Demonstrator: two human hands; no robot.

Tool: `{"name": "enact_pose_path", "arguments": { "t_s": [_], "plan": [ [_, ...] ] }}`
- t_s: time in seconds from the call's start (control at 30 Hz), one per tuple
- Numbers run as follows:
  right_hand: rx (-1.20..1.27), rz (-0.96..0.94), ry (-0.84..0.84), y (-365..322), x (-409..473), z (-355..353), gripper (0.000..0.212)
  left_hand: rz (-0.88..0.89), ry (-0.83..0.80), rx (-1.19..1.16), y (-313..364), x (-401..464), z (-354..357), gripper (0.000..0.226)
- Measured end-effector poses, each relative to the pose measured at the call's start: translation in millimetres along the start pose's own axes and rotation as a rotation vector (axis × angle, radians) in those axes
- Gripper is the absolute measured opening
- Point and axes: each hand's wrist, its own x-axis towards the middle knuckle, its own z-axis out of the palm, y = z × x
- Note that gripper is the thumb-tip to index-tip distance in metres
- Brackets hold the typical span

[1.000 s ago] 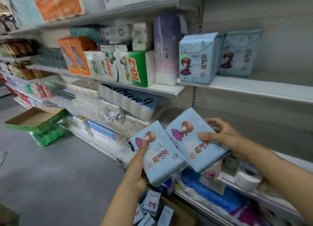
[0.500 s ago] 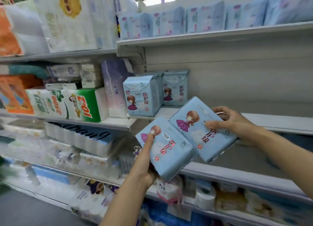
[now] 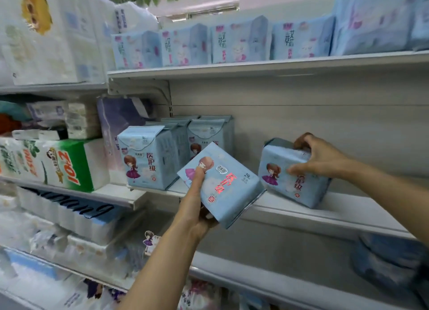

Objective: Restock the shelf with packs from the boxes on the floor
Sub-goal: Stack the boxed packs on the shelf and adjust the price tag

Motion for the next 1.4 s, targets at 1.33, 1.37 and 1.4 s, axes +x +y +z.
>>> {"name": "enact_pose_path", "arguments": {
  "t_s": [1.33,1.37,1.4],
  "plan": [
    [-0.360,-0.353,0.079,58.2,183.4,73.8,0.058,-0.210,0.054,0.036,-14.7,154.1,66.0,0.070],
    [-0.353,-0.361,0.074,57.7,185.1,74.5,0.058,-0.207,0.055,0.029,-14.4,156.3,66.1,0.068],
    [-0.350,-0.368,0.069,56.9,185.9,74.7,0.058,-0.201,0.057,0.027,-14.2,158.2,66.3,0.065]
  ]
}}
